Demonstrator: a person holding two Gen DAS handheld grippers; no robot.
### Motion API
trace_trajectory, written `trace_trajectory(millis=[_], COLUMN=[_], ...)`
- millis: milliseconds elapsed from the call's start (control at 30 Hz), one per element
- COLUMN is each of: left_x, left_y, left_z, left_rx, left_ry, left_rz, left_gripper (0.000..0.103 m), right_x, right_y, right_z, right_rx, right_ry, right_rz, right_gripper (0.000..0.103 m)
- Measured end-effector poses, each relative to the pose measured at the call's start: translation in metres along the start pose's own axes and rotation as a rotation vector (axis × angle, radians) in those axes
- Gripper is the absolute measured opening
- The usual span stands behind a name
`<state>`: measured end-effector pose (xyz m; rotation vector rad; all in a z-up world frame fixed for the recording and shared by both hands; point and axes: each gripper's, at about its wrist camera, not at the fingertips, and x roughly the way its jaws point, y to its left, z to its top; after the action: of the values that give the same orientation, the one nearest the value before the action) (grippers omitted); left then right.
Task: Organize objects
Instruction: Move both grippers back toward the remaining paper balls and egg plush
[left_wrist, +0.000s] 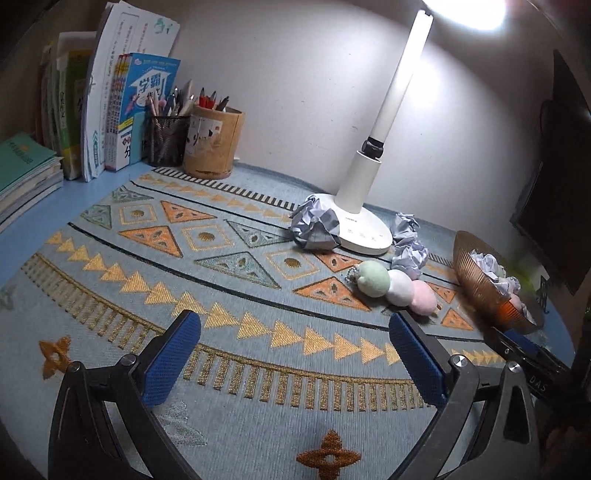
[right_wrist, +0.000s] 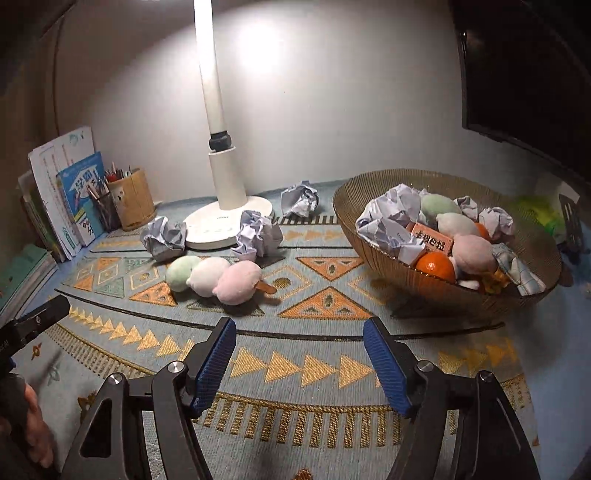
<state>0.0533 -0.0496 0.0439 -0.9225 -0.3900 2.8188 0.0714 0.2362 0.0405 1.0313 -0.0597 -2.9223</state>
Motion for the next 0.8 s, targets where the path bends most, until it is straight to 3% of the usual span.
trace_trajectory(millis=[67, 100, 200, 533, 800], left_x=[0.004, 0.005, 0.010, 0.023, 0.028], left_y=[-0.003, -0.004, -0.007, -0.008, -0.008], left_z=[-0.007, -0.009, -0.014, -0.020, -0.021], left_rx=[0.015, 0.023, 0.038, 0.029, 0.045], left_ry=[-0.004, -0.003, 0.016, 0.053, 0.066], left_rz=[0.011, 0.013, 0.015, 0.015, -0.006], left_gripper=[0.102, 0.102, 0.102, 0.102, 0.102], right_x=[0.002, 0.003, 0.004, 0.024, 0.025], right_y=[0.006, 0.009, 0.014, 0.021, 0.024], right_z=[-0.001, -0.001, -0.002, -0.003, -0.004], right_rx=[-0.031, -0.046, -0.070, -0.109, -0.130], right_ry=[0.011, 0.016, 0.018, 0.125, 0.134], right_rz=[-0.014, -0.020, -0.044, -0.076, -0.009], right_gripper=[0.073, 0.083, 0.097, 0.101, 0.101])
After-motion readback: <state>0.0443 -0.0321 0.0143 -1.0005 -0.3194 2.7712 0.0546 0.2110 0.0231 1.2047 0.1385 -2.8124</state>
